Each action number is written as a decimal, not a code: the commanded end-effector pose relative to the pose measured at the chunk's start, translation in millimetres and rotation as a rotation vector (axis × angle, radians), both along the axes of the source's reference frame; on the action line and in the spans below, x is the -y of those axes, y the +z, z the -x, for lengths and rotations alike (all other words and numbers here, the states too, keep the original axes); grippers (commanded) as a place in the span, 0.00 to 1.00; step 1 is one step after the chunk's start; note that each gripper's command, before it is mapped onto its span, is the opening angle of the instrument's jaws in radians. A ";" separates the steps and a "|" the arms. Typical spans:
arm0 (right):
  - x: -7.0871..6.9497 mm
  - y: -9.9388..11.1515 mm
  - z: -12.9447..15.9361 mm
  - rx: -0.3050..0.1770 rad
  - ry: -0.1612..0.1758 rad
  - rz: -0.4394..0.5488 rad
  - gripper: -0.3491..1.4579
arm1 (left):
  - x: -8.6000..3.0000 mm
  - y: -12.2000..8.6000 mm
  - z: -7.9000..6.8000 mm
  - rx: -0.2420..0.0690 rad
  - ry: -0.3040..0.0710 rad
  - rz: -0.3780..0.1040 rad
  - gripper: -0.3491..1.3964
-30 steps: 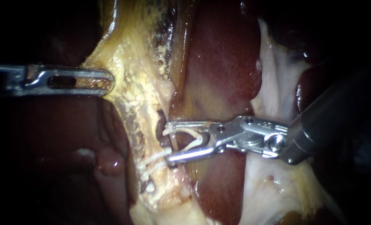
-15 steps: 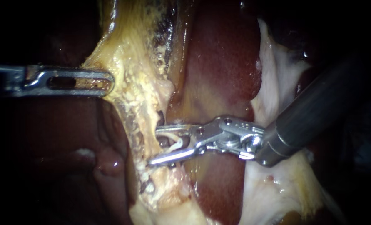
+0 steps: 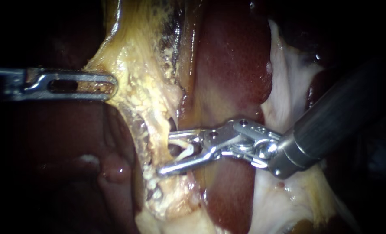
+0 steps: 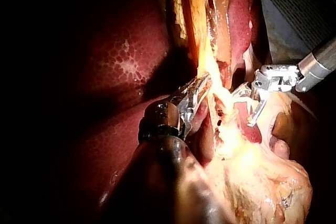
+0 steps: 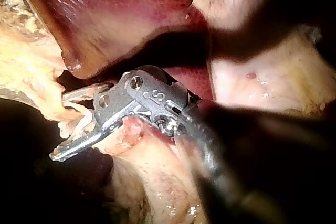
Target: Clipping third clip left tube
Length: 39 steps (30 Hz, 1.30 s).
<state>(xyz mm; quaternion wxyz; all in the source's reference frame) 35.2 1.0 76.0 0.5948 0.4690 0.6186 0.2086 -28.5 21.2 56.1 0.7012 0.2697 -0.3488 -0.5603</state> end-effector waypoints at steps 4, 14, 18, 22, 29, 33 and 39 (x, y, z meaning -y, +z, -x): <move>0.4 -0.1 -1.5 -0.019 -0.024 -0.042 0.50 | -0.1 0.3 0.0 0.000 0.000 0.000 0.00; 1.0 -1.2 -4.2 -0.081 -0.064 -0.165 0.50 | -0.2 0.6 0.0 0.000 0.000 0.000 0.00; 0.1 -1.9 -4.5 -0.083 -0.053 -0.186 0.50 | -0.2 0.6 0.0 0.000 0.000 0.000 0.00; -1.8 -2.6 -4.4 -0.042 -0.019 -0.232 0.49 | -0.2 0.6 0.1 0.000 0.000 0.000 0.00; -4.9 -3.1 -3.9 0.027 0.017 -0.320 0.49 | -0.1 0.6 0.1 -0.001 0.000 0.001 0.00; -5.5 -2.6 -3.8 0.050 0.021 -0.354 0.48 | -0.1 0.6 0.1 -0.001 0.000 0.001 0.00; -6.1 -1.6 -3.6 0.095 0.027 -0.432 0.45 | -0.1 0.6 0.1 -0.001 0.000 0.001 0.00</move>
